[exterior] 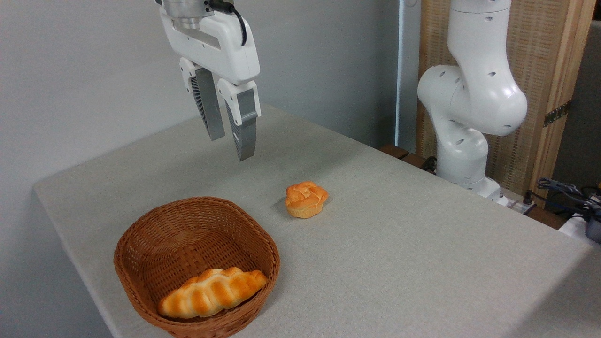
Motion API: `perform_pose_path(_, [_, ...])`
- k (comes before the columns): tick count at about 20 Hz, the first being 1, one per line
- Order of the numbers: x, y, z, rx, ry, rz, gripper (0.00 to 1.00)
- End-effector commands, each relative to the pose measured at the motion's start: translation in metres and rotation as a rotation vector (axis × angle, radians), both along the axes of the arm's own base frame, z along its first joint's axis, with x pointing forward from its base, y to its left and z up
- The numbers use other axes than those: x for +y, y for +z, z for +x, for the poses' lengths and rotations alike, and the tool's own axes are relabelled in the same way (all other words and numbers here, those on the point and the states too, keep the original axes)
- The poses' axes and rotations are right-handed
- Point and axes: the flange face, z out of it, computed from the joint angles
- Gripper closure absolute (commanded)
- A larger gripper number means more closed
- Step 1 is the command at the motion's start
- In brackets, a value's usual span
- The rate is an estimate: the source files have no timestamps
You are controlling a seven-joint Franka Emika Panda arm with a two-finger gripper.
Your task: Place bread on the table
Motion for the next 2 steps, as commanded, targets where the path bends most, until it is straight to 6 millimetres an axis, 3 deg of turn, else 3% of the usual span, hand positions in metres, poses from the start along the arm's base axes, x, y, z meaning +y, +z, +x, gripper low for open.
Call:
perform_pose_path(1, [0.0026, 0.0031, -0.0034, -0.012, 0.019, -0.02, 0.0])
perform_pose_path(2, [0.0035, 0.0031, -0.0033, -0.012, 0.022, -0.02, 0.0])
